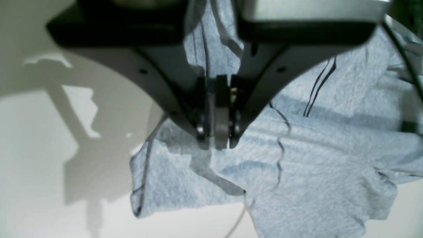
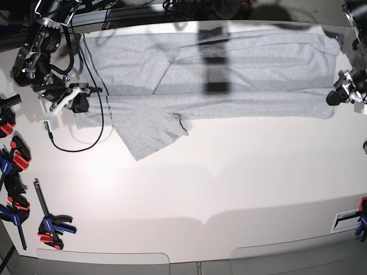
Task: Fold the T-shirt properly
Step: 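Lift the hem with both grippers and fold it toward the collar, then release the hem and move the right gripper to the folded sleeve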
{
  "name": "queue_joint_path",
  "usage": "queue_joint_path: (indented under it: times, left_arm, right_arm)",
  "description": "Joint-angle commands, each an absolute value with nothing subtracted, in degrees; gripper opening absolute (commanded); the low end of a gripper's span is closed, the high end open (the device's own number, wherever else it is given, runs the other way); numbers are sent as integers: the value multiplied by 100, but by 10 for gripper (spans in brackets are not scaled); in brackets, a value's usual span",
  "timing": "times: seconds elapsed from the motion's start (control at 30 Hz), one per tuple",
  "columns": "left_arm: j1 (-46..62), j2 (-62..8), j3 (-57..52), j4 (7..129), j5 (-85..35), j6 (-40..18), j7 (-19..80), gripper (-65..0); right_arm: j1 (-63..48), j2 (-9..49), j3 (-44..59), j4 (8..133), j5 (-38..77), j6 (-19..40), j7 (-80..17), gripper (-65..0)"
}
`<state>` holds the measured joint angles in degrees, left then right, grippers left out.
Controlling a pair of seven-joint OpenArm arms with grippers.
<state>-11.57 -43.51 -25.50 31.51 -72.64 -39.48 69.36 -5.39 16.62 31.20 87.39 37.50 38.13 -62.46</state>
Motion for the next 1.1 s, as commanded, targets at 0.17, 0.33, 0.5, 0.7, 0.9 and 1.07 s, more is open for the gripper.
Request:
queue_joint_path:
  times: [0.17,0.33,0.5,0.7,0.9,1.07]
  left_arm:
    - [-1221,-4545,-2578,3232,-7400,-4000,6947,-650]
    - [-1221,-4545,-2578,3232,-7404,-4000,7120,-515]
    - [-1223,-4576,-2578,3232,-7435,-4000,7116,-425]
    - [-1223,-4746,-2578,3232,-8500,-4000,7258,-426]
    - [-1238,-4947,-2578,3232,-8500,-4000,7255,-426]
    - [-1238,-4950,-2578,3232,-8500,-4000,7240,-426]
  right_arm:
    - [-462,1761,3155,8855,3822,3769,-6110,-650]
    - [-460,1763,3155,8855,3857,3774,-6233,-600]
    - [-425,1789,3155,8943,3962,3774,-6090,-348]
    - [113,1789,3183,9240,3962,3771,-5870,-349]
    - [880,1369,3179,9024,3271,3771,-5463,-351]
    - [1553,1050,3035,7690,2657,3769,-5085,-351]
